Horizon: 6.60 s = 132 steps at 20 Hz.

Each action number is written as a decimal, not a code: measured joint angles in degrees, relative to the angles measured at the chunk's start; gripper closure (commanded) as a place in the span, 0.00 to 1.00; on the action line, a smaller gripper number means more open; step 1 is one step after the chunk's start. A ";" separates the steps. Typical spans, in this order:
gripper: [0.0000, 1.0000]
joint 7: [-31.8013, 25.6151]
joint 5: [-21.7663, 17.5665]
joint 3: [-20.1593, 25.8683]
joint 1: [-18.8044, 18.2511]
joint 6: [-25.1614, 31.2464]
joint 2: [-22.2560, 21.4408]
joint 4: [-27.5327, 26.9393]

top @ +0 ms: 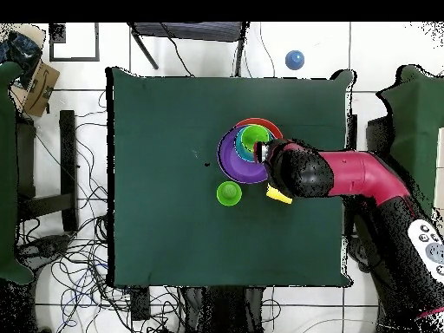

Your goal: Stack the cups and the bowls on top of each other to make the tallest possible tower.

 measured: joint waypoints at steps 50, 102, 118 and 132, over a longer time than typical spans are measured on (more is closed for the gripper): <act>0.00 0.02 6.05 -6.38 5.57 5.30 -14.88 4.12; 0.00 19.01 9.58 -28.71 28.16 -9.18 -7.36 11.01; 0.00 19.01 13.33 -34.25 35.07 -16.80 1.24 9.54; 0.00 19.01 13.58 -34.62 32.84 -19.63 6.13 5.97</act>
